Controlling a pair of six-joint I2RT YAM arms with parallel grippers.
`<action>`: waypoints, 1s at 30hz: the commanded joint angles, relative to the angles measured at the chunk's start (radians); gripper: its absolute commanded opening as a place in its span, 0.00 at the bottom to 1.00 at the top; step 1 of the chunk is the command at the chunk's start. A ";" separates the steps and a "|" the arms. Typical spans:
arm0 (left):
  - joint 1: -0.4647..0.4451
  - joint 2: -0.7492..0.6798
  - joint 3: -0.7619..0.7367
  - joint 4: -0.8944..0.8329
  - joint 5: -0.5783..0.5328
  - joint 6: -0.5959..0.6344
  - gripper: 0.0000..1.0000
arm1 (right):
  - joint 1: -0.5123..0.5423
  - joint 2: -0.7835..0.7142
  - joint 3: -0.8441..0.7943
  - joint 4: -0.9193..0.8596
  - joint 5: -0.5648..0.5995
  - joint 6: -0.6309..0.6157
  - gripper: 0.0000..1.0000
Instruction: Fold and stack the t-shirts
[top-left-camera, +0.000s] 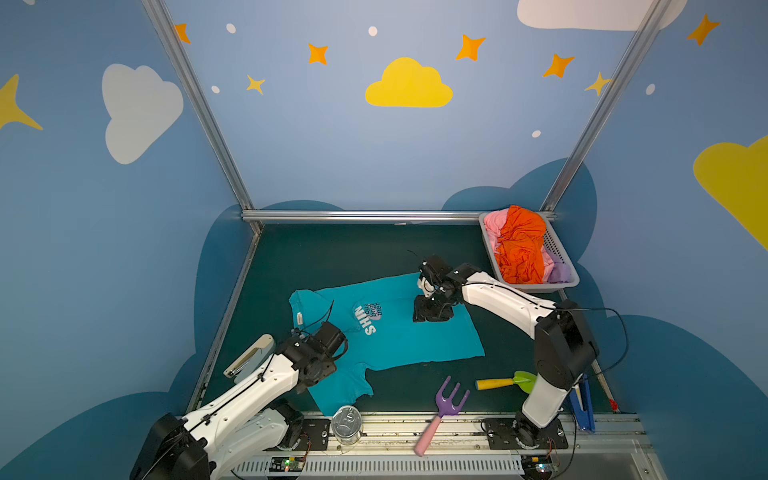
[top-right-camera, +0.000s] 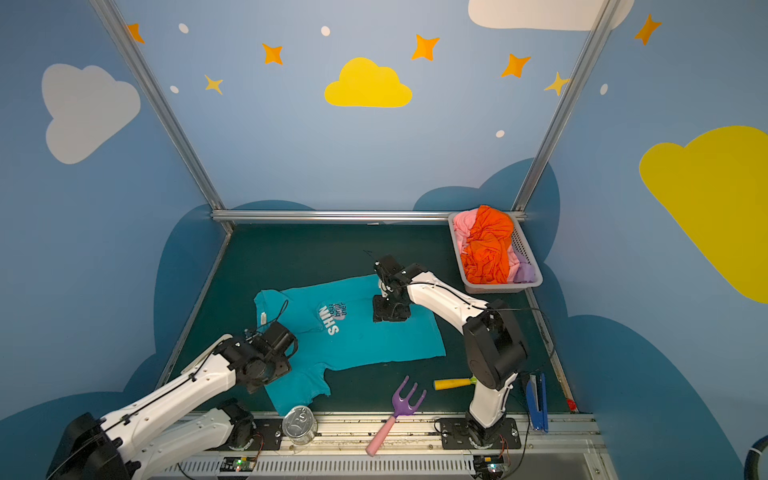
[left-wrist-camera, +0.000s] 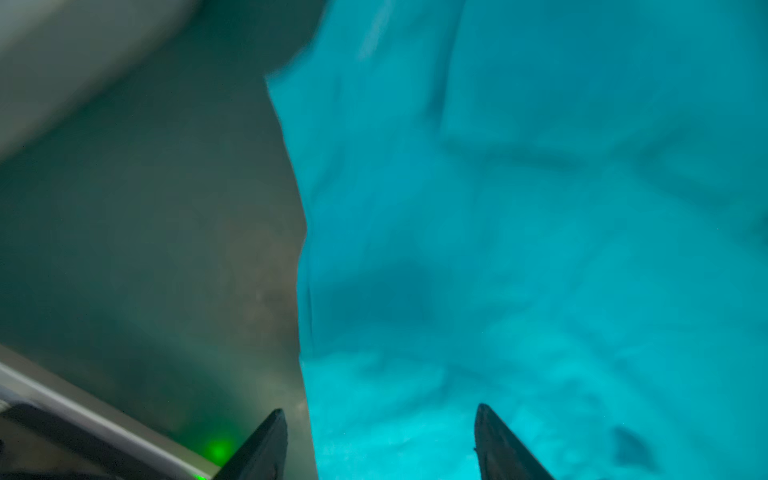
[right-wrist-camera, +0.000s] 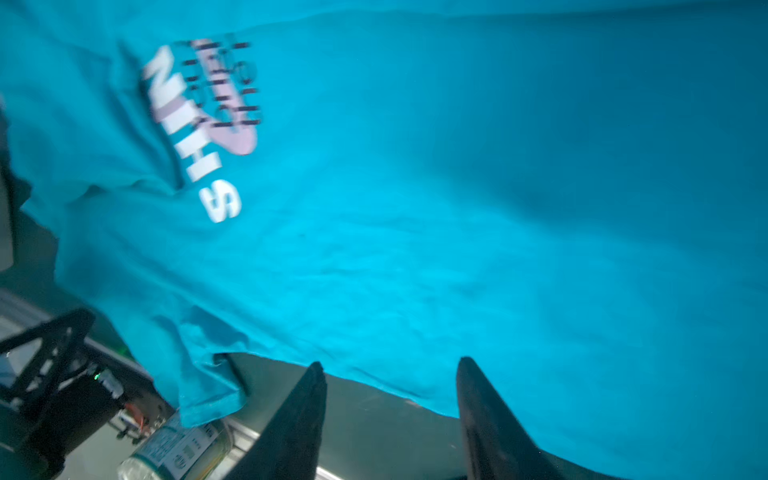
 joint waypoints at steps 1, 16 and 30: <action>-0.090 0.044 -0.029 0.058 0.035 -0.146 0.73 | -0.032 -0.059 -0.065 -0.032 0.059 0.019 0.58; -0.299 0.132 -0.121 0.183 0.096 -0.326 0.73 | -0.170 -0.168 -0.197 -0.034 0.061 0.014 0.63; -0.496 -0.039 -0.209 0.203 0.131 -0.514 0.86 | -0.309 -0.188 -0.284 -0.018 0.024 0.007 0.76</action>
